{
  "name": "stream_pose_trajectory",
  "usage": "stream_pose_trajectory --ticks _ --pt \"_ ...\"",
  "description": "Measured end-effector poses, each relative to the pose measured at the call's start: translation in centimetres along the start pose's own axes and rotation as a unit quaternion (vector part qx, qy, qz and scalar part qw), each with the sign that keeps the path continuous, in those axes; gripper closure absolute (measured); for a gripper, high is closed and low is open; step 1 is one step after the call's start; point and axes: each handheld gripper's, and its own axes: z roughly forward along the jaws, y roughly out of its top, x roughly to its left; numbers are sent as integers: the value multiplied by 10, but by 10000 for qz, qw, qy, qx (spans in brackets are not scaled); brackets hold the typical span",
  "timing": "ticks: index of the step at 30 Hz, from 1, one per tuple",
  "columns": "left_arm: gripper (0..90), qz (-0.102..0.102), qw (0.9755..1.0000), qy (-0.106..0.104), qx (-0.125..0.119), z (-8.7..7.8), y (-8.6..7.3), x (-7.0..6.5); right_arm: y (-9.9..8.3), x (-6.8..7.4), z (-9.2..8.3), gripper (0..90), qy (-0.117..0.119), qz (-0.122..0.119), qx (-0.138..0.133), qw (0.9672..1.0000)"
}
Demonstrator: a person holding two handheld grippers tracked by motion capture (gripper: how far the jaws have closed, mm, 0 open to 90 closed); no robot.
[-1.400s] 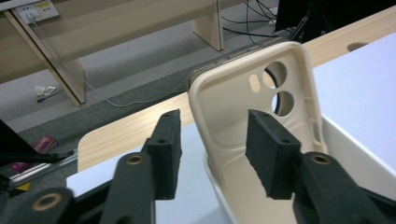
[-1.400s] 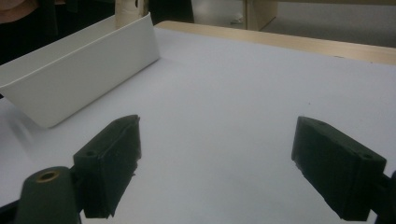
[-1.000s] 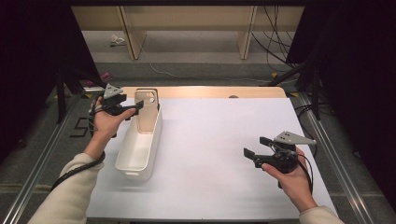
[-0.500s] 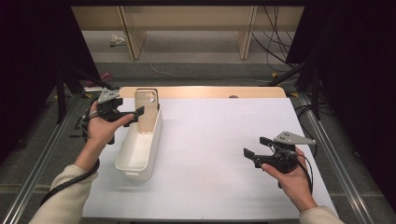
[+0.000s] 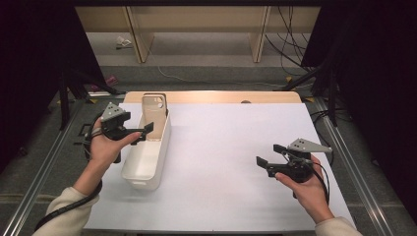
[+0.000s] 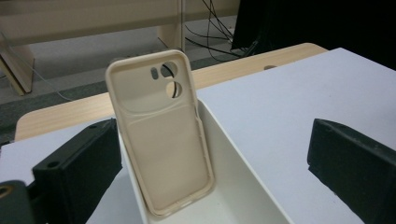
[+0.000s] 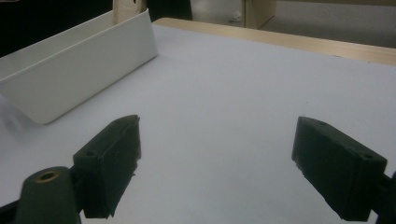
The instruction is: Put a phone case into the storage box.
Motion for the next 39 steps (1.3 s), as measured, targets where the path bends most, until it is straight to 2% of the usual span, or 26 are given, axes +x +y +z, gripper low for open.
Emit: stream_pose_trajectory --ticks 7,17,26,39 --pt "32 189 9996 -186 -22 -7 -6 -18 0 0 0 164 -4 -8 -6 10000" --pt "31 272 9989 -369 -34 -10 -14 -37 0 0 0 164 2 -20 10 10000" --pt "33 308 9981 -517 -93 -16 -19 -50 0 1 0 164 0 -35 7 10000" --pt "38 460 9957 -794 -80 -19 -35 -65 0 1 0 164 1 -54 15 10000"
